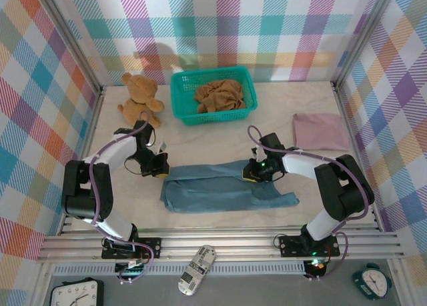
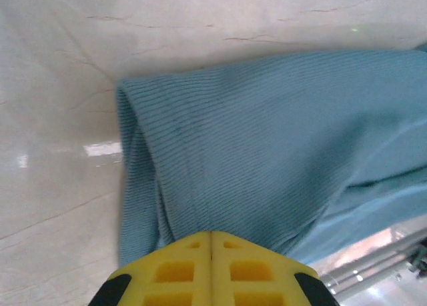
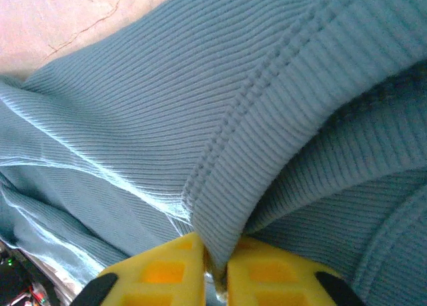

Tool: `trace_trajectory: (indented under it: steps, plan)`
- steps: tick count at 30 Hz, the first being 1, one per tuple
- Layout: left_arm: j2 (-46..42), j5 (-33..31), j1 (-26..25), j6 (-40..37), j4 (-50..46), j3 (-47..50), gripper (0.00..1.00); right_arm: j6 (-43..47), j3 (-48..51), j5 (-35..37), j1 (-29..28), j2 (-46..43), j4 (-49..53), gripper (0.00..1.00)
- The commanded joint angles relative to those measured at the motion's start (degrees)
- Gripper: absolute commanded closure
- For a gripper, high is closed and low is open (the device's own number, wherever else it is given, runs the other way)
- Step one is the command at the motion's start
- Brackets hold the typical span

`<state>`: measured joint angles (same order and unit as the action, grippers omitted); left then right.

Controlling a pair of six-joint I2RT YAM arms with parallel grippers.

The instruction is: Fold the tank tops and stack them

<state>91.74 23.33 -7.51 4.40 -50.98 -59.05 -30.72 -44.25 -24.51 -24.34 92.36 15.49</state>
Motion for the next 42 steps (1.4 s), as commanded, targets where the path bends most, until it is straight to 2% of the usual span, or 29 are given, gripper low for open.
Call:
trace_trajectory:
  steps: [1, 3, 5, 8, 11, 14, 18, 22, 26, 30, 37, 42]
  plan:
    - [1.37, -6.38, -0.62, 1.56, -1.49, 0.67, 1.0, 1.52, -1.07, -2.7, 0.34, -0.08, 2.46, 0.78]
    - [1.75, -9.03, -0.58, 2.18, -1.65, 0.32, 1.0, 2.36, -2.04, -2.5, 0.62, -1.25, 4.56, 0.72]
    - [2.39, -8.79, -0.66, 2.53, -1.8, 0.12, 0.98, 3.15, -2.76, -1.24, 1.99, -3.02, 6.54, 0.67]
    - [2.94, -9.89, -1.63, 2.88, -2.66, 0.18, 0.92, 3.54, -3.53, 0.66, 5.52, -5.89, 8.38, 0.63]
    - [2.67, -10.23, -1.81, 3.44, -3.69, -0.62, 0.9, 3.61, -4.59, 4.93, 9.09, -8.82, 10.19, 0.59]
    - [1.96, -9.66, -2.24, 4.44, -5.5, -1.86, 0.81, 2.47, -5.68, 12.58, 12.41, -10.54, 11.33, 0.55]
    - [0.3, -9.52, -2.77, 5.8, -9.14, -4.18, 0.64, 6.23, -9.73, 16.56, 15.91, -8.51, 12.42, 0.54]
    - [-1.25, -4.54, -3.61, 9.24, -7.89, -5.84, 0.59, 7.78, -15.04, 16.66, 19.01, -4.03, 15.82, 0.54]
    - [0.16, -0.96, -6.77, 12.04, -4.9, -6.36, 0.56, 7.03, -19.16, 16.03, 19.38, 0.77, 17.72, 0.56]
    - [1.98, -0.14, -8.72, 13.41, -1.88, -5.91, 0.55, 6.56, -21.6, 15.81, 19.28, 5.37, 18.41, 0.59]
    - [4.46, -0.88, -9.1, 12.74, -0.04, -5.56, 0.53, 6.62, -24.02, 17.64, 18.63, 9.71, 20.63, 0.63]
    - [6.77, -1.96, -9.1, 11.11, -1.14, -5.82, 0.53, 7.49, -24.48, 18.87, 18.63, 11.44, 21.42, 0.75]
